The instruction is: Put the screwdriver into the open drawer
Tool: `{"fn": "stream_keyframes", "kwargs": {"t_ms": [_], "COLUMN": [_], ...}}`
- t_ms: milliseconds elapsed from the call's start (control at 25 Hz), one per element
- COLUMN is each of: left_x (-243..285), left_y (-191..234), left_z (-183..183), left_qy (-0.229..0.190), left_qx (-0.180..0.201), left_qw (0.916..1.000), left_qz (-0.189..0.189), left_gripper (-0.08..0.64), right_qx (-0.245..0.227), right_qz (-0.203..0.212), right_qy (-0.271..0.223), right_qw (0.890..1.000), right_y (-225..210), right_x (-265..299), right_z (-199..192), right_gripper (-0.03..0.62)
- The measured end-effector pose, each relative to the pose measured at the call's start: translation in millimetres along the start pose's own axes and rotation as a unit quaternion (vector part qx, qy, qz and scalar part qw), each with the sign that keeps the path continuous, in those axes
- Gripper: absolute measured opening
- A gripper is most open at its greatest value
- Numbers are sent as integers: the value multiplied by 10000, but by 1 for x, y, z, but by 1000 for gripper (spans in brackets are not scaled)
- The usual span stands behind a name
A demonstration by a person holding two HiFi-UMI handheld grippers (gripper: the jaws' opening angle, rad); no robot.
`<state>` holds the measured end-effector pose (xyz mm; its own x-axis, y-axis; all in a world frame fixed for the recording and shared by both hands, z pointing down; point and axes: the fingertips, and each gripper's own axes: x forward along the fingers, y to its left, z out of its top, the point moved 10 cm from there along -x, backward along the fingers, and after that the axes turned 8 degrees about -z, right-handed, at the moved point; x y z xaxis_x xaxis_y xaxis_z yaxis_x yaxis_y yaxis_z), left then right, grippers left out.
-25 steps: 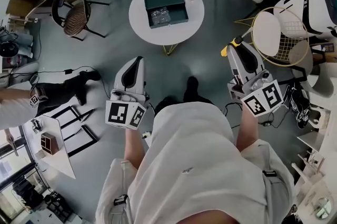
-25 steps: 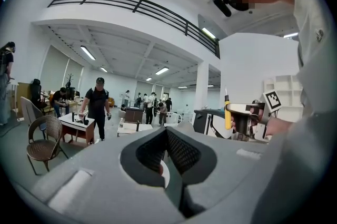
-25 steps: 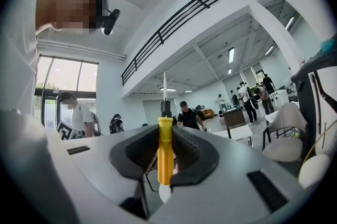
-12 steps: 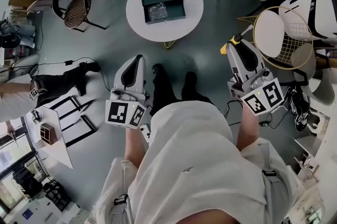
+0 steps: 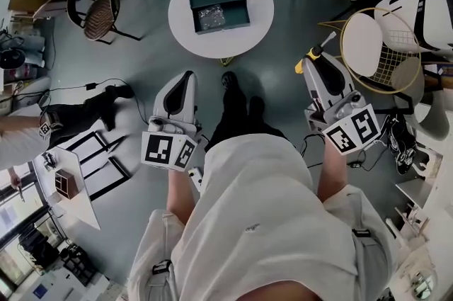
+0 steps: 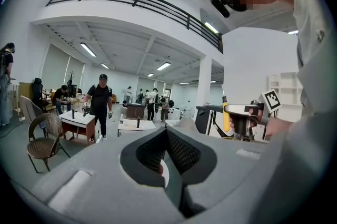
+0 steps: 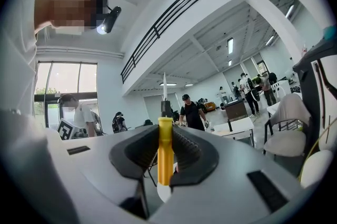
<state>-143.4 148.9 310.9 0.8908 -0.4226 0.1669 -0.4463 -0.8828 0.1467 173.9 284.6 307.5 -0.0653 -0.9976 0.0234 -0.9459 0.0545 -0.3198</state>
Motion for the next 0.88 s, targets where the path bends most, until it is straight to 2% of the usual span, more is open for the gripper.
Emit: {"fn": "stream_keyframes", "kwargs": {"t_ms": [320,880], "left_x": [26,71], "left_y": [41,138], "left_z": [7,36], "left_qy": [-119,-426], "left_qx": [-72,-166], "left_qw": [9998,9988], "left_qz": [-125,-192], "left_gripper": [11,11], "right_qx": [-179,-472], "right_qz": [-112,-52], "right_qy": [19,-47], "right_qw": [9998,9989], "right_y": [1,9], "right_x": [38,147], "right_z": [13,41], "right_gripper": [84,83]}}
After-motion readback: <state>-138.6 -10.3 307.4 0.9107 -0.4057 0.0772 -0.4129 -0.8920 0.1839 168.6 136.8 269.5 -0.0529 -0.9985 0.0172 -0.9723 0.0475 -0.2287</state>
